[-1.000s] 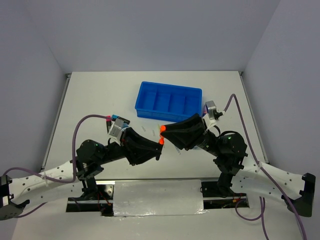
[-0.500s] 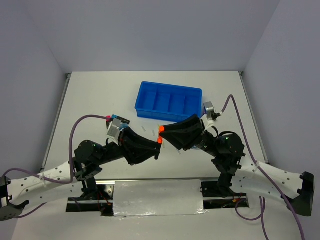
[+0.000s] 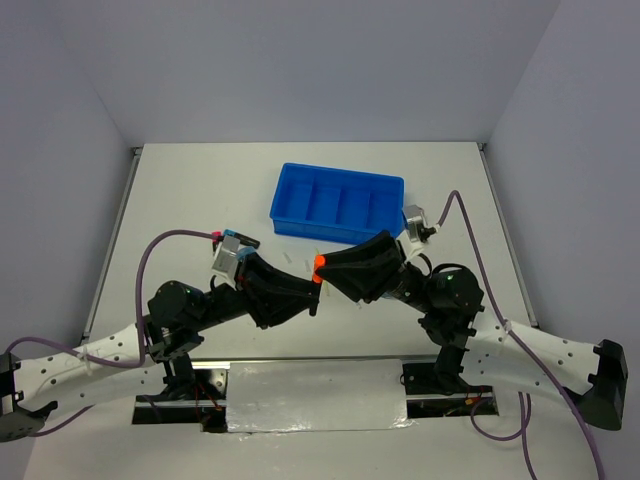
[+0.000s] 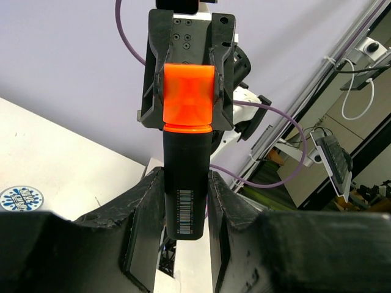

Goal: Sort the stationery into containers
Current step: Close the pen cap on the pen.

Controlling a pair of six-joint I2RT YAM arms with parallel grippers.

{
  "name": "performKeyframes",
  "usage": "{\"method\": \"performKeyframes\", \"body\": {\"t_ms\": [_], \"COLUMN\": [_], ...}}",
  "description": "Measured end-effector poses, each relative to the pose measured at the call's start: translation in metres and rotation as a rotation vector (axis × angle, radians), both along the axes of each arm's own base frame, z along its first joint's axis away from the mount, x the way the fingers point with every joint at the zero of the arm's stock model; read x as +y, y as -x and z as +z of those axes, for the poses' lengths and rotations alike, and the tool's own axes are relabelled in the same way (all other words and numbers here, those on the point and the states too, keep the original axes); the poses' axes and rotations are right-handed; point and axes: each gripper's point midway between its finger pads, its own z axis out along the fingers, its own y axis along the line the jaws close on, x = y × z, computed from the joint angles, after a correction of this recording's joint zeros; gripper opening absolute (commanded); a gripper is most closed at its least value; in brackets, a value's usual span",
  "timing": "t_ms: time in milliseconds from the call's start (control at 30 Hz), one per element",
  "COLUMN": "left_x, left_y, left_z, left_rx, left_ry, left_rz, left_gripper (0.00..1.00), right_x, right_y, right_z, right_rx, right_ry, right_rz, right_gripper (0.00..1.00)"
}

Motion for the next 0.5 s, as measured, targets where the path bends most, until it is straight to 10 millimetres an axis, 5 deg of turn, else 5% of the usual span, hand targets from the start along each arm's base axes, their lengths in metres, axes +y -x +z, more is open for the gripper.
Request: {"method": "performKeyframes", "body": {"t_ms": [500], "left_x": [0.0045], "left_y": [-0.0020], "left_z": [-0.0021], "left_rx": [-0.042], "left_ry": [-0.021], "left_rz": [0.034], "left_gripper": [0.00], "right_x": [0.0015], "right_y": [0.0013], "right_z": [-0.0010], "right_rx": [-0.003], "right_ry": [-0.006], "right_rz": [0.005], "right_gripper": [0.32]}}
